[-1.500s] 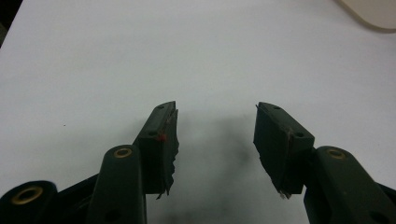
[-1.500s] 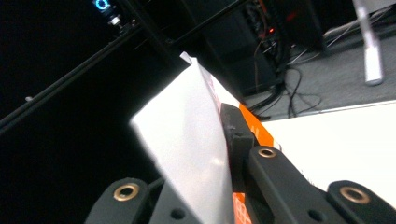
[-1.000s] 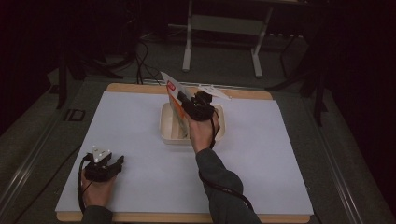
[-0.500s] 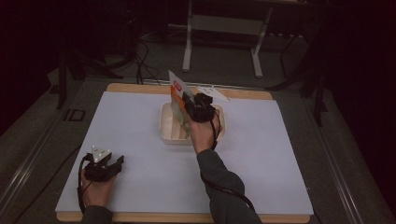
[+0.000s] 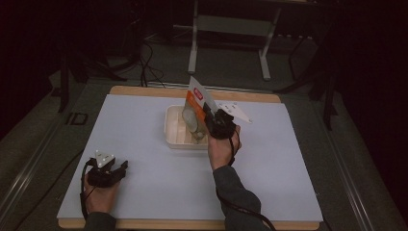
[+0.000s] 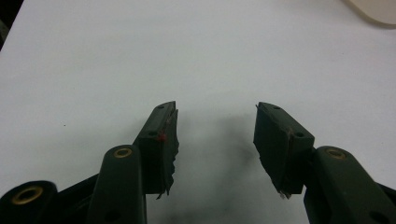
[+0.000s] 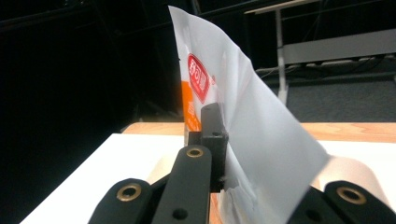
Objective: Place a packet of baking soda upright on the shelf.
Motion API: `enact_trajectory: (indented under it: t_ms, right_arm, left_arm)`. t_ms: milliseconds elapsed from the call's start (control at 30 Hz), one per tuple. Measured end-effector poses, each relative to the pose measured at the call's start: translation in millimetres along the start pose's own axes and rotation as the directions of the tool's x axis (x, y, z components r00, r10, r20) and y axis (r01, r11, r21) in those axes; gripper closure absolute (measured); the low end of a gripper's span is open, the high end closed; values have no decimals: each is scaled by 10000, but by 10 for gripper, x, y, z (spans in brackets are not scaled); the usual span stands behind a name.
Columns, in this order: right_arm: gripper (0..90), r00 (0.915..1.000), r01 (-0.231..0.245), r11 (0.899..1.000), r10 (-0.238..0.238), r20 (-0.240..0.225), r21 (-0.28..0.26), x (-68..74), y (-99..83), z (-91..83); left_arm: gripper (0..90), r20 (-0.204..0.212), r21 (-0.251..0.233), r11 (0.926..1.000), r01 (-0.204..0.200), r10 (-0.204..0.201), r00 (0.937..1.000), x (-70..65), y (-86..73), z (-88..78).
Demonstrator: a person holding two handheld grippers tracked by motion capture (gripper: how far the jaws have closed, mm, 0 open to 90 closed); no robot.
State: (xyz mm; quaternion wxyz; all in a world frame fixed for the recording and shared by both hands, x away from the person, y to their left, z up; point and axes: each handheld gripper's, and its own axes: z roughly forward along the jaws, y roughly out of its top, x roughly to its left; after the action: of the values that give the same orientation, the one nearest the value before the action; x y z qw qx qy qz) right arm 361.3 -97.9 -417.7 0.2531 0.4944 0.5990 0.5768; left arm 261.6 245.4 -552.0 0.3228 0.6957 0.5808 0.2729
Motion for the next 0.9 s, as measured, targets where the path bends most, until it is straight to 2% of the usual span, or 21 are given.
enact_trajectory:
  t_ms: [133,233,300,400,500,533,567,600,667,733,833,900]
  right_arm:
    - [900,9995,-3,9996,12,319,-296,-26,-60,-88]
    - [900,9973,220,9991,-194,710,-370,-18,-99,-136]
    - [900,9988,120,9995,-106,487,-282,-33,-121,-150]
    - [899,9982,513,9987,-513,316,18,13,-151,-122]
    - [890,9956,858,9958,-870,344,332,75,-189,-57]
    - [856,9941,1024,9931,-1042,298,570,89,-193,-28]
    - [789,9919,1226,9914,-1240,291,465,99,-197,-21]
    - [721,9886,1447,9894,-1451,403,122,107,-193,-36]
    - [672,9899,1411,9900,-1410,177,-47,111,-149,-69]
    - [609,9866,1628,9866,-1626,149,-92,110,-106,-95]
    - [571,9876,1569,9874,-1567,-78,224,92,-65,-108]
    - [488,9870,1588,9828,-1558,-384,945,41,-38,-135]
  left_arm:
    - [492,5,-2,10000,2,-2,10000,-1,0,0]
    - [491,4,-33,10000,10,-10,10000,-4,-2,0]
    - [491,-2,-1,10000,-7,7,10000,-6,-1,4]
    - [492,-22,9,10000,-63,63,10000,-8,0,3]
    - [491,-1,-33,10000,29,-29,10000,-3,-1,1]
    - [491,0,6,10000,2,-2,10000,0,-1,-1]
    - [491,4,-27,10000,22,-22,10000,-3,-1,2]
    - [491,7,-15,10000,3,-3,10000,-4,-1,0]
    - [491,12,-24,10000,23,-23,10000,-5,-1,1]
    - [491,15,-58,10000,33,-33,10000,-6,-1,-1]
    - [491,3,-69,10000,48,-48,10000,-5,-2,-3]
    - [490,17,-84,9999,82,-82,10000,-3,-3,-3]
